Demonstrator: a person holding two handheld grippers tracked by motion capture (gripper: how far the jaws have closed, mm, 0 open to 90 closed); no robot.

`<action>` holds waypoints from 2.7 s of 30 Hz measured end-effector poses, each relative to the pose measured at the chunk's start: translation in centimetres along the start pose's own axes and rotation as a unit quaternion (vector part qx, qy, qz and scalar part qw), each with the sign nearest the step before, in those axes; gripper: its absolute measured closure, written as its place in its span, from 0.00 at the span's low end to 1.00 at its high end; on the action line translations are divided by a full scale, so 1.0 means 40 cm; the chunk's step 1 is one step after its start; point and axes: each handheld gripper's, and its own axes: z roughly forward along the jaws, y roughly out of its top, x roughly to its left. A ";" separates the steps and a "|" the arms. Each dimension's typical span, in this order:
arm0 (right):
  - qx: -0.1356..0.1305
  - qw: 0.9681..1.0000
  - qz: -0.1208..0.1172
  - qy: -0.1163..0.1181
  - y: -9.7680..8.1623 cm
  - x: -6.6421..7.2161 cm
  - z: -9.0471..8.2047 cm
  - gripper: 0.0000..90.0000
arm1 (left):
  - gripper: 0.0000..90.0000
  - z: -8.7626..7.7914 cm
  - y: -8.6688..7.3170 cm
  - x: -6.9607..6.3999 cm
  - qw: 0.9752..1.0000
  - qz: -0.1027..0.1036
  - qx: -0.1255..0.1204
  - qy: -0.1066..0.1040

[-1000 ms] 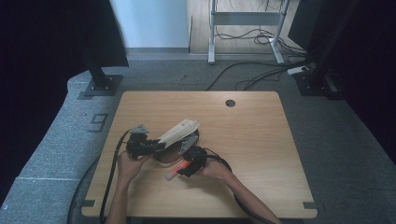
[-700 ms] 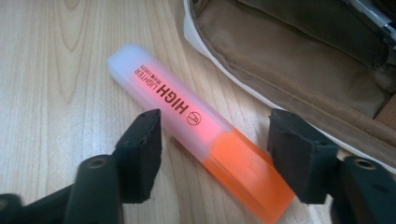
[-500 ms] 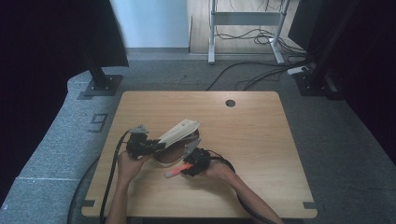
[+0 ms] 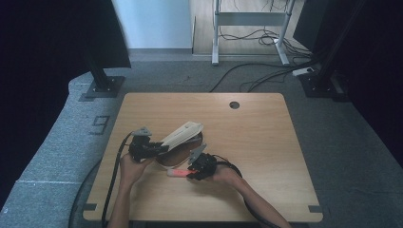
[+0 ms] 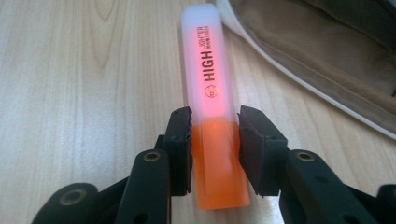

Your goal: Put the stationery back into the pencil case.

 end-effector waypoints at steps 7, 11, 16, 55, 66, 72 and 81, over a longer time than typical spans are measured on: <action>0.002 1.000 0.001 0.000 0.000 0.014 -0.001 0.72 | 0.79 -0.001 0.000 0.001 1.000 -0.001 -0.002 -0.001; -0.003 1.000 0.000 0.001 -0.003 0.016 -0.001 0.72 | 0.79 -0.001 -0.001 0.001 1.000 -0.002 -0.003 -0.002; -0.013 1.000 0.004 -0.001 -0.006 0.022 -0.007 0.73 | 0.79 -0.001 -0.001 0.001 1.000 -0.002 -0.003 -0.002; -0.073 0.995 0.048 -0.048 -0.010 -0.013 -0.144 0.73 | 0.80 -0.003 -0.001 0.002 1.000 -0.004 -0.005 -0.001; -0.074 0.992 0.067 -0.070 -0.002 -0.051 -0.138 0.73 | 0.81 -0.004 -0.001 0.001 1.000 -0.006 -0.008 0.000; -0.070 0.992 0.066 -0.080 0.013 -0.071 -0.119 0.73 | 0.81 -0.005 -0.001 0.001 1.000 -0.006 -0.009 0.000; -0.060 0.992 0.062 -0.091 0.042 -0.089 -0.077 0.73 | 0.81 -0.006 0.000 0.000 1.000 -0.006 -0.012 0.001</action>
